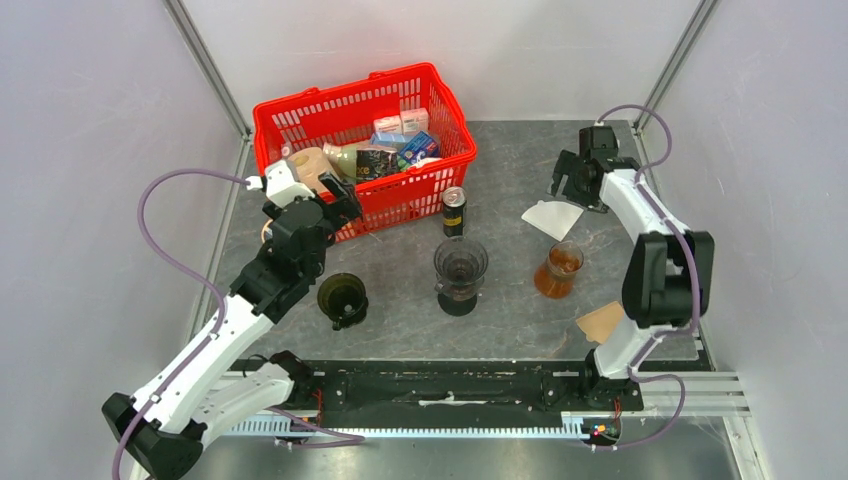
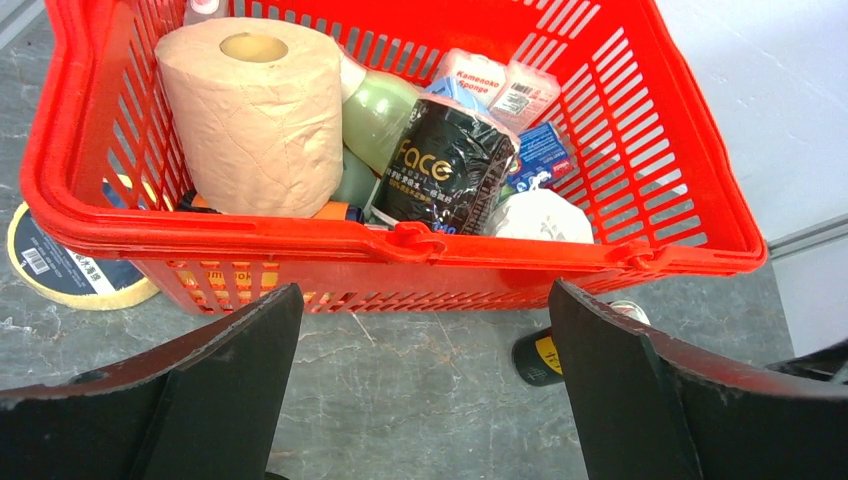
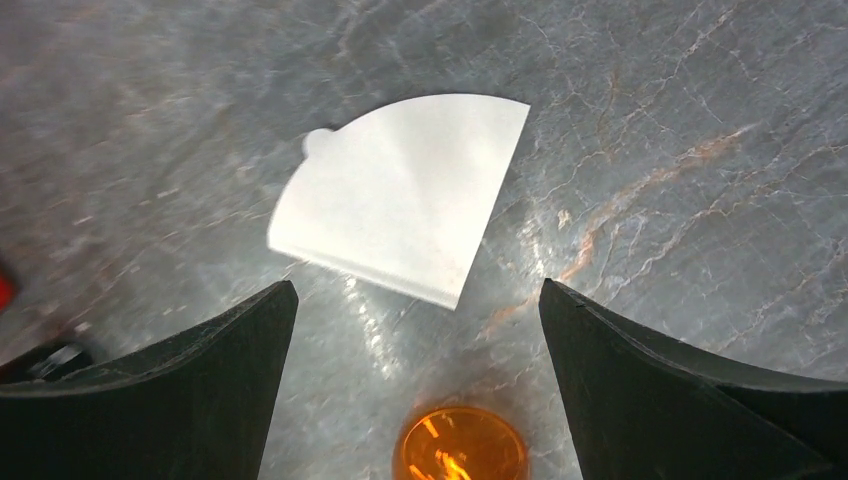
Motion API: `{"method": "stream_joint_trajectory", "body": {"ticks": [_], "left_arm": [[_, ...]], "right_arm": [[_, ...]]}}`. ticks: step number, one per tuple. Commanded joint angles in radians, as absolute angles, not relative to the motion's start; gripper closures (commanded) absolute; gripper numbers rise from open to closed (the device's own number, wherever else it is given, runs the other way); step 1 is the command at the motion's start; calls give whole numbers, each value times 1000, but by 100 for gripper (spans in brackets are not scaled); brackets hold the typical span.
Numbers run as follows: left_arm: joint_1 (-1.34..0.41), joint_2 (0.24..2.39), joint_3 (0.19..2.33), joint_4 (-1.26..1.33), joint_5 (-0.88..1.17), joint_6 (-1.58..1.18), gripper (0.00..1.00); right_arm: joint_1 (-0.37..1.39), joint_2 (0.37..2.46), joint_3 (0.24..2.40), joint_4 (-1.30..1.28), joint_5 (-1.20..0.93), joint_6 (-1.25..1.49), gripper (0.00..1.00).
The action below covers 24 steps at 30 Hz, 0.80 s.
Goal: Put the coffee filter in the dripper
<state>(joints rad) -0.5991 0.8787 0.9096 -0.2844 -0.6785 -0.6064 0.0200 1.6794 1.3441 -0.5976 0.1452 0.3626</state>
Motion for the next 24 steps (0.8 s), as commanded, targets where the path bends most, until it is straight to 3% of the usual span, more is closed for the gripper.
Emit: {"method": "stream_joint_trajectory", "body": {"ticks": [1,16,24], "left_arm": [[-594,842,898,-207,-711,-569,0],[-602,845,857,-158,-734,-560,0],[-606,838,843,-147,-769,-564,0]], "right_arm": [[5,1799,1429,-606,203,346,1],[6,2010,1452,-627,236,373,1],[8,2047,1411,-627,236,392,9]]}}
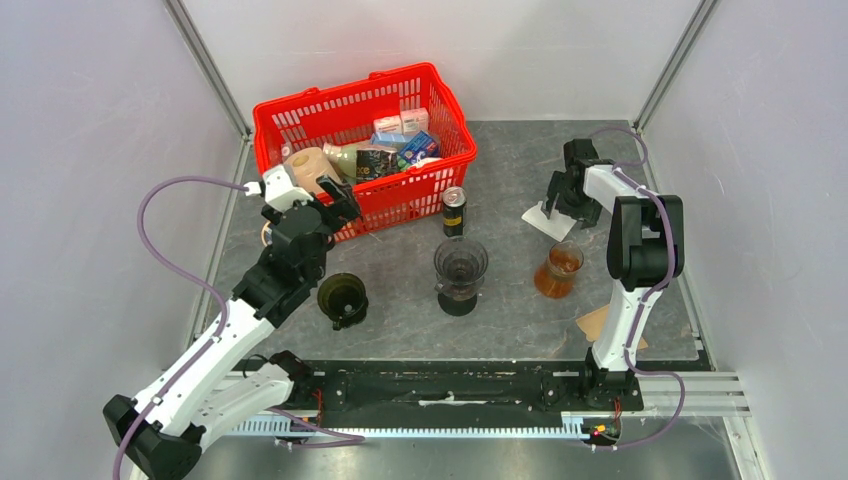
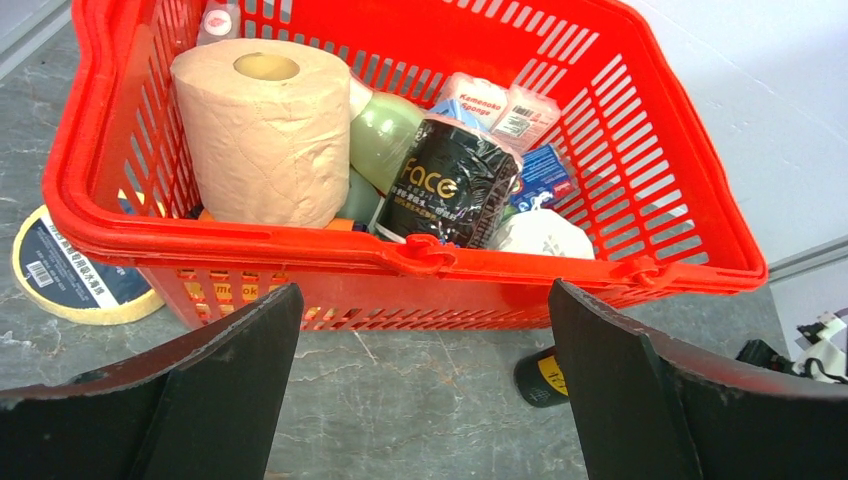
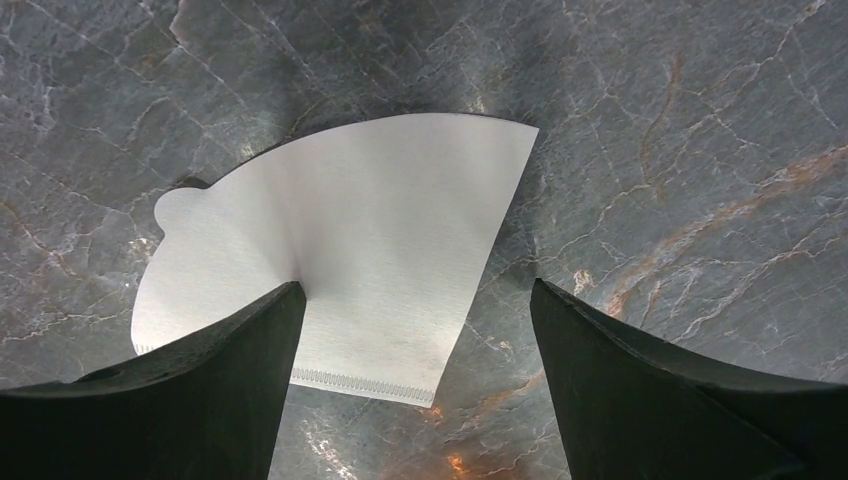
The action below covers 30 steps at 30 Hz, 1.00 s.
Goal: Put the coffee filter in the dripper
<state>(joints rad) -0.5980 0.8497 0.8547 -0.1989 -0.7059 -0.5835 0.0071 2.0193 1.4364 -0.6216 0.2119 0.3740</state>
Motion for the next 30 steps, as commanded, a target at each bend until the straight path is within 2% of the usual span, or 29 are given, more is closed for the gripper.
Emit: {"method": "stream_joint_trajectory", "body": {"ticks": [1,7,12,18,25,30], "left_arm": [[-608,836,842,-146,-771,-566,0],[-620,813,828,-140,-801,-566,0],[-633,793,815,-130,-823,-561,0],[-641,787,808,-117,-827,-554,0],[-649,783,810,-116,-826,-546,0],[-652,781,816,-119,-786,-531,0]], "right_arm": [[9,2053,1409,-628,232,393,9],[11,2072,1410,-629,164,395,17],[11,2077,1402,-619,153,410,32],[11,2069,1393,-617,156,419,42],[11,2041,1382,-587,117,410,70],[11,1943,1381,-559,37,376,77]]}}
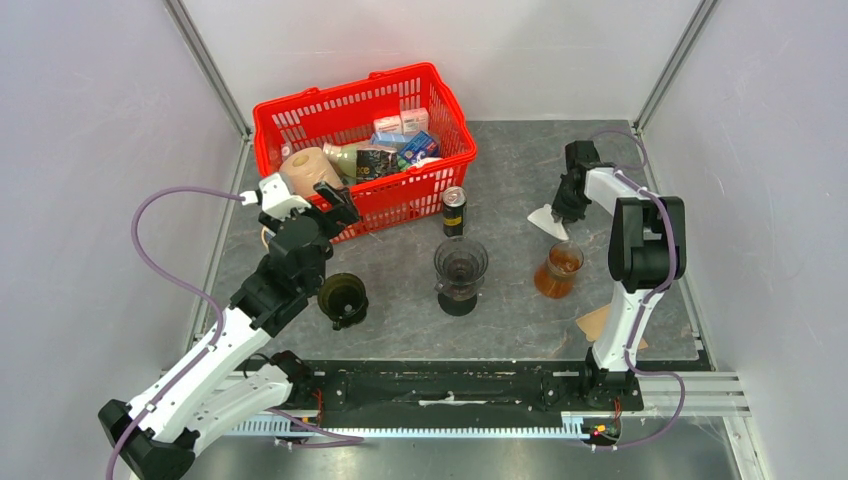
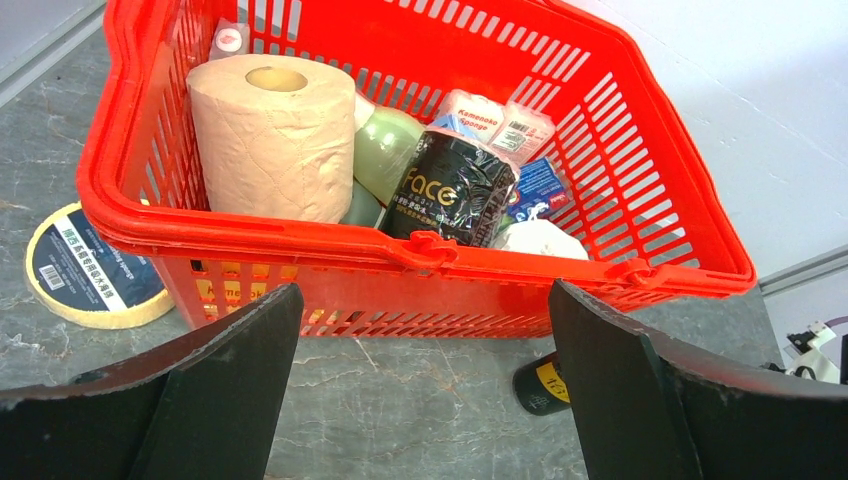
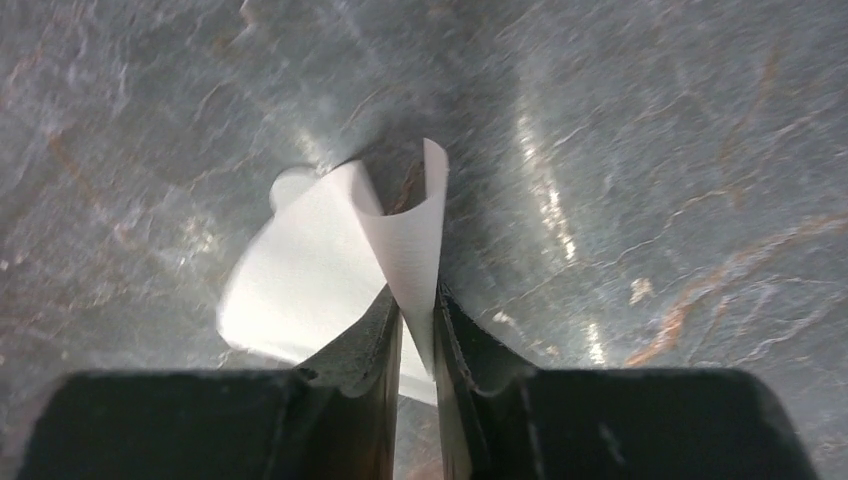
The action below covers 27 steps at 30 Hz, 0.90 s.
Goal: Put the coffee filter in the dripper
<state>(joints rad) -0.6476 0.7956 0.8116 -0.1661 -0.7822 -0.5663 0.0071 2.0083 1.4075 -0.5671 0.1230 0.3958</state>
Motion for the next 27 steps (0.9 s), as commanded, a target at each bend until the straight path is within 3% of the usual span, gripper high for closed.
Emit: {"method": "stream_joint_trajectory", "body": {"ticks": [1,9,16,20,24,27], "left_arm": [[-652,781,816,-117,-775,-528,0],[-652,812,832,-113,-658,-507,0],[-652,837,849,-64,-338,-455,0],[-652,892,879,-35,-205,-516,0],[-652,995,978,-91,-55,-500,0],[-652,1041,1023,-101,120,-492,0]], "right_arm": [[10,1916,1380,-555,17,373,79],[11,1619,1275,-429,-178,405,89],[11,1375,1182,-330,-367,489,89],[24,1245,1110,-259,-360,586,87],[101,1171,1106,-278,-443,429,86],[194,1149,1141,-402,-589,155,86]]}}
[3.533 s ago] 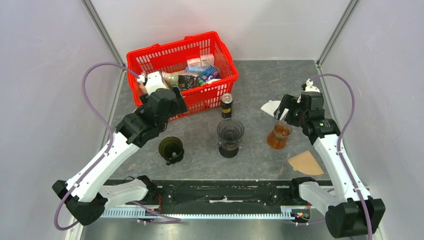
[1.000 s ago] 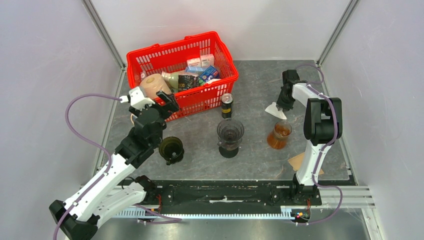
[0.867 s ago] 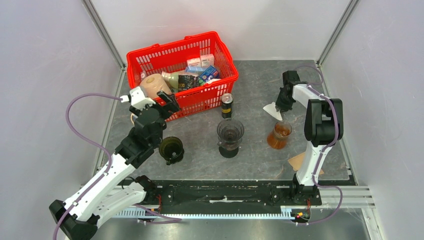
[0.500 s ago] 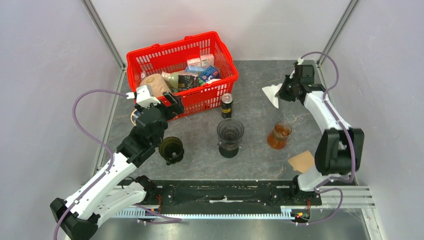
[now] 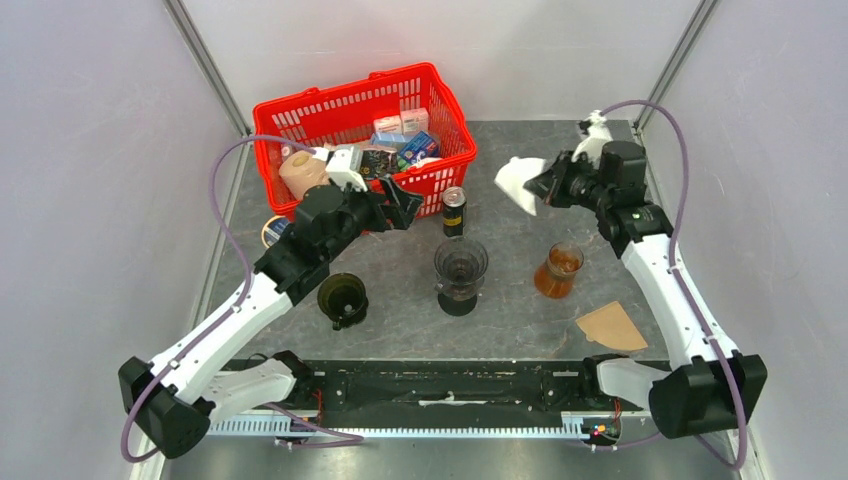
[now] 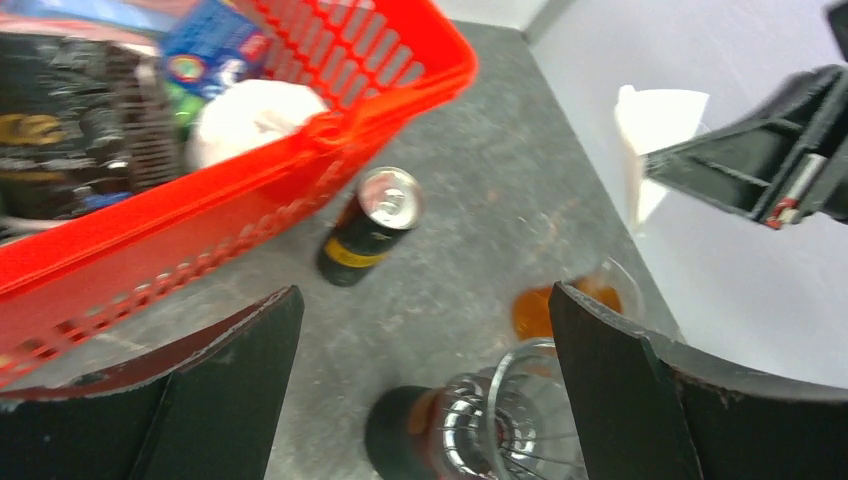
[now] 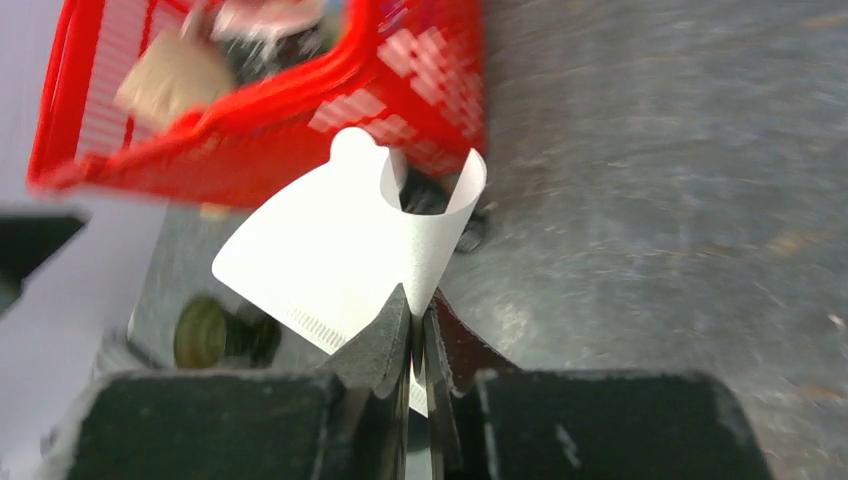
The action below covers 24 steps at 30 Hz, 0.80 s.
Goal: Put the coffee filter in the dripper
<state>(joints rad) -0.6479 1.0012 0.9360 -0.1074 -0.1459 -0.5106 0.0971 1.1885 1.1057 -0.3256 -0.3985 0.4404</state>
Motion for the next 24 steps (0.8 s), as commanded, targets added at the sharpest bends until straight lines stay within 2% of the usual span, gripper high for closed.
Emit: {"method": "stream_joint_trajectory", "body": {"ticks": [1,4,11,16,20,24], "left_arm": [[-652,1048,1025,-91,183,-492,0],[-653,1053,1025,-62,301,-508,0],[-652,1020,956,-5,444,-551,5],[-652,1076,952,83,627,-597,17],[-652,1122,970,69,673,-596,35],[-652,1139,963,71,735,-592,38]], "right_arm": [[230,1143,1145,-434,-612,79,86],[320,1121,1132,-468,-665,-99,86],[389,1159,1224,-682,-810,-339,89],[440,1162,1242,-708,-819,-408,90],[451,1141,1259,-728,-838,-443,90],[451,1113,1267,-726,-832,-438,91]]}}
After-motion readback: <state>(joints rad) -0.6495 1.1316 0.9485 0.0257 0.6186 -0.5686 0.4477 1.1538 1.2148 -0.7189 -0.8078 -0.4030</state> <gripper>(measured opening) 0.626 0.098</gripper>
